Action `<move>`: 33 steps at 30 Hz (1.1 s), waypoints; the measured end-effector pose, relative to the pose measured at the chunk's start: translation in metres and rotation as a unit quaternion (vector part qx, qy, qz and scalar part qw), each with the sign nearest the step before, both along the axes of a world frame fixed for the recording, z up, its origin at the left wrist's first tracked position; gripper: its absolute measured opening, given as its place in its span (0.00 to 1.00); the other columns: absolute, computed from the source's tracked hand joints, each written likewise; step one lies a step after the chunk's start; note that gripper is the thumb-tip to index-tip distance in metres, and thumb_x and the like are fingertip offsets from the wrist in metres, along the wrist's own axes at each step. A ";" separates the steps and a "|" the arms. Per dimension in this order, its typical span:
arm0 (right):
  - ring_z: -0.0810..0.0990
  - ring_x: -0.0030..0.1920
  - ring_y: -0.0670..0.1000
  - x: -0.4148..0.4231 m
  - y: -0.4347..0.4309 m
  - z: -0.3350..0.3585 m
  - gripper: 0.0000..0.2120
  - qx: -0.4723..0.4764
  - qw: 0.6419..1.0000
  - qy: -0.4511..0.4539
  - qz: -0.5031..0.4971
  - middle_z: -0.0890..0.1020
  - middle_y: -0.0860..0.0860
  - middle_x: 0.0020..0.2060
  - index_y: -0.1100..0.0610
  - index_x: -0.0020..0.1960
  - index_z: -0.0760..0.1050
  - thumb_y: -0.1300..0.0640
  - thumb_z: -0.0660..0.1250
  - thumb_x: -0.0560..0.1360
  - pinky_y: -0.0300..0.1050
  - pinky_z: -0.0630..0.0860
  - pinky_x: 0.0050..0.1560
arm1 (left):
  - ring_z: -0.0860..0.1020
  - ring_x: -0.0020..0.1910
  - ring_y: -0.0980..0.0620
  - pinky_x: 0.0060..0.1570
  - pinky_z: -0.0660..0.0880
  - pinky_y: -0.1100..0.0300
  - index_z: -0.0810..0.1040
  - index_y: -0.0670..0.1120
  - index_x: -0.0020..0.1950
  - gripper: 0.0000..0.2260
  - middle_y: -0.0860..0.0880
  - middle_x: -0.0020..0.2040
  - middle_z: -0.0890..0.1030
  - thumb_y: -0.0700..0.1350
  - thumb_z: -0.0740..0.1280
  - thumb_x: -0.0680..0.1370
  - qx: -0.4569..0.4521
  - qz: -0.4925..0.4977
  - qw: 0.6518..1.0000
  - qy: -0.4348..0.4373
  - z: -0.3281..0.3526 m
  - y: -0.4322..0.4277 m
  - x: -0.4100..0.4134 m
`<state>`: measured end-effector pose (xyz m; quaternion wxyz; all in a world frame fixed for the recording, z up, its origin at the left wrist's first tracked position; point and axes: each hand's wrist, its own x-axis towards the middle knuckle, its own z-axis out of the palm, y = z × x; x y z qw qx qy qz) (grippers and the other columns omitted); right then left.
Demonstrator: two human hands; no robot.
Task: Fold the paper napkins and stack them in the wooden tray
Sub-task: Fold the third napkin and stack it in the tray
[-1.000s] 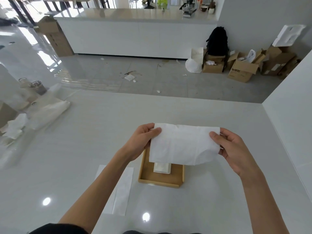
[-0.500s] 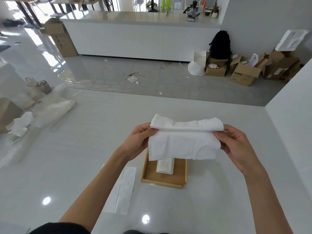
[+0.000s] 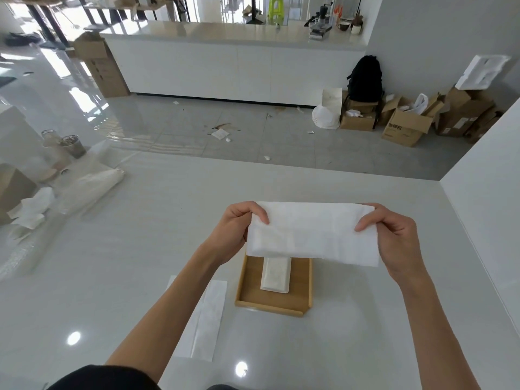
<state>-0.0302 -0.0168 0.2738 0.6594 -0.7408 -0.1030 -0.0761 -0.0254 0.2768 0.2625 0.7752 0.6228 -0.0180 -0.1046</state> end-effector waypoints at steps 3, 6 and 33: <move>0.82 0.50 0.49 -0.001 0.000 0.001 0.30 0.000 1.000 -0.007 -0.002 0.85 0.45 0.47 0.48 0.36 0.82 0.80 0.56 0.75 0.38 0.76 0.47 | 0.76 0.38 0.52 0.32 0.70 0.62 0.83 0.51 0.41 0.24 0.52 0.44 0.80 0.33 0.53 0.84 -0.011 -0.001 1.000 0.001 0.003 -0.002 0.000; 0.81 0.51 0.51 -0.001 -0.004 0.002 0.31 0.012 1.000 -0.006 0.012 0.85 0.46 0.47 0.46 0.40 0.84 0.78 0.56 0.77 0.40 0.75 0.47 | 0.74 0.38 0.53 0.32 0.72 0.63 0.81 0.50 0.50 0.15 0.50 0.50 0.77 0.38 0.56 0.85 -0.018 0.002 1.000 -0.007 0.004 -0.002 0.000; 0.84 0.57 0.52 -0.012 0.026 -0.016 0.16 0.072 0.977 0.197 -0.042 0.87 0.45 0.50 0.47 0.66 0.77 0.55 0.69 0.79 0.51 0.80 0.60 | 0.74 0.34 0.57 0.34 0.72 0.64 0.75 0.51 0.67 0.12 0.52 0.33 0.75 0.44 0.60 0.85 0.108 0.079 0.990 -0.041 -0.001 -0.007 -0.006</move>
